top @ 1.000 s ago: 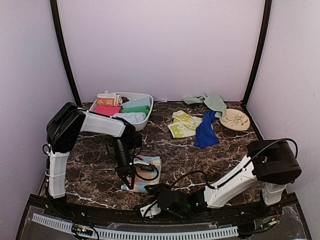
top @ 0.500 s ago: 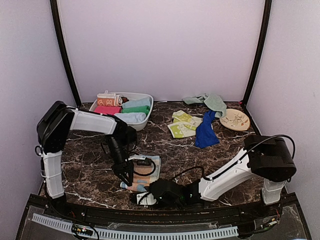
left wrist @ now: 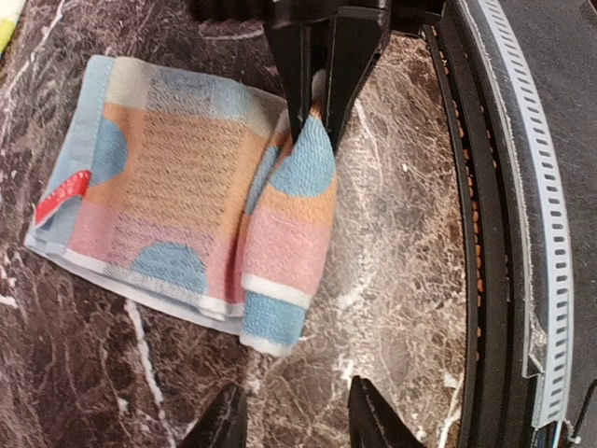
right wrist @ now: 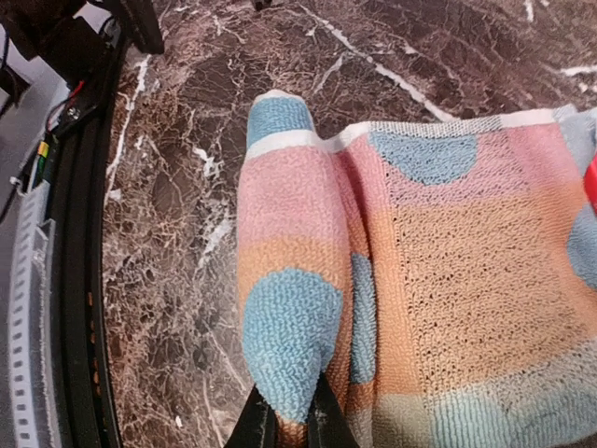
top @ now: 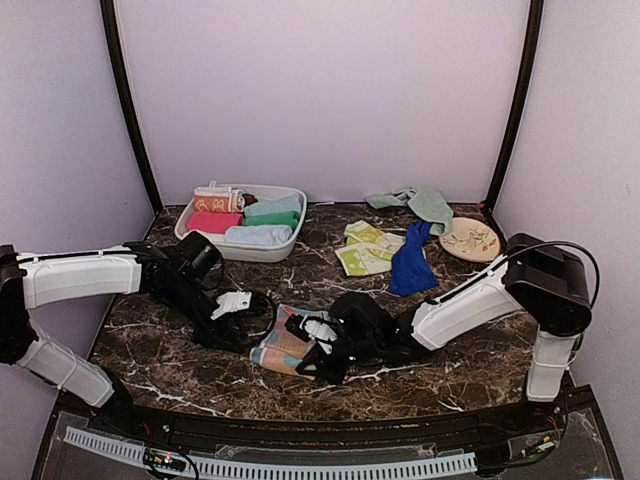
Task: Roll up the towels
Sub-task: Roll the towel at the center of the board.
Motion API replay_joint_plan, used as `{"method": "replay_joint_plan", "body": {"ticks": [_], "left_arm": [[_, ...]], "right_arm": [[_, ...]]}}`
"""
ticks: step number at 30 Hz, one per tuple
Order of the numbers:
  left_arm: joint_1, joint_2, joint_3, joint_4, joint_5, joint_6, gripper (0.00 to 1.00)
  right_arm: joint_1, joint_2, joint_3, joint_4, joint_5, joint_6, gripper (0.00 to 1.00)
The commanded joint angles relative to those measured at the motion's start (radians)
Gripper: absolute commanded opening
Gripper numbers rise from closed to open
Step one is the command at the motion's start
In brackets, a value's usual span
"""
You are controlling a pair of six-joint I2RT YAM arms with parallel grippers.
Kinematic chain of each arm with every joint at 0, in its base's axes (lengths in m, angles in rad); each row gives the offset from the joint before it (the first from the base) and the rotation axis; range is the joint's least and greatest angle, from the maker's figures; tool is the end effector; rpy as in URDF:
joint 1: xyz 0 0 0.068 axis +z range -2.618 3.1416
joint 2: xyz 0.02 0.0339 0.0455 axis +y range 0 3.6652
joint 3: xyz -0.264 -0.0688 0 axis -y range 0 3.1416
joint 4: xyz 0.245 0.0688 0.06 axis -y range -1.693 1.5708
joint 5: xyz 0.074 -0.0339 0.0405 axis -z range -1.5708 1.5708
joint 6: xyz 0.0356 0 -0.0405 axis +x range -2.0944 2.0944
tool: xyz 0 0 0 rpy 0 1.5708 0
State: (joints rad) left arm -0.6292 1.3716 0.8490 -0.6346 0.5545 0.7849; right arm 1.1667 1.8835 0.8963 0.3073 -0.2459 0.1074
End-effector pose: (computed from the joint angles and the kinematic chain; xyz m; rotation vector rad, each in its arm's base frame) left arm 0.1926 -0.1634 0.2065 1.8115 1.8806 -0.6970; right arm 0.1378 0.3442 0.1251 -1.3369 2.0029 0.9215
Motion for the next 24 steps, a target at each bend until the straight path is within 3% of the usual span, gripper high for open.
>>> {"method": "replay_joint_plan", "body": {"ticks": [1, 6, 15, 19, 21, 24], "left_arm": [[-0.07, 0.002, 0.003, 0.1, -0.057, -0.001, 0.39], [-0.177, 0.074, 0.023, 0.146, -0.151, 0.022, 0.38], [-0.21, 0.193, 0.063, 0.317, -0.265, 0.032, 0.38], [-0.225, 0.233, 0.065, 0.281, -0.253, 0.052, 0.37], [-0.227, 0.269, 0.08, 0.238, -0.242, 0.054, 0.32], [-0.227, 0.324, 0.111, 0.185, -0.236, 0.039, 0.16]], "right_arm": [[-0.079, 0.105, 0.006, -0.004, -0.334, 0.248, 0.0], [-0.134, 0.157, -0.019, 0.12, -0.465, 0.362, 0.0], [-0.163, 0.178, -0.034, 0.206, -0.533, 0.456, 0.0], [-0.175, 0.182, -0.031, 0.216, -0.552, 0.485, 0.01], [-0.182, 0.179, -0.034, 0.231, -0.556, 0.5, 0.06], [-0.183, 0.16, -0.033, 0.238, -0.526, 0.491, 0.15]]}}
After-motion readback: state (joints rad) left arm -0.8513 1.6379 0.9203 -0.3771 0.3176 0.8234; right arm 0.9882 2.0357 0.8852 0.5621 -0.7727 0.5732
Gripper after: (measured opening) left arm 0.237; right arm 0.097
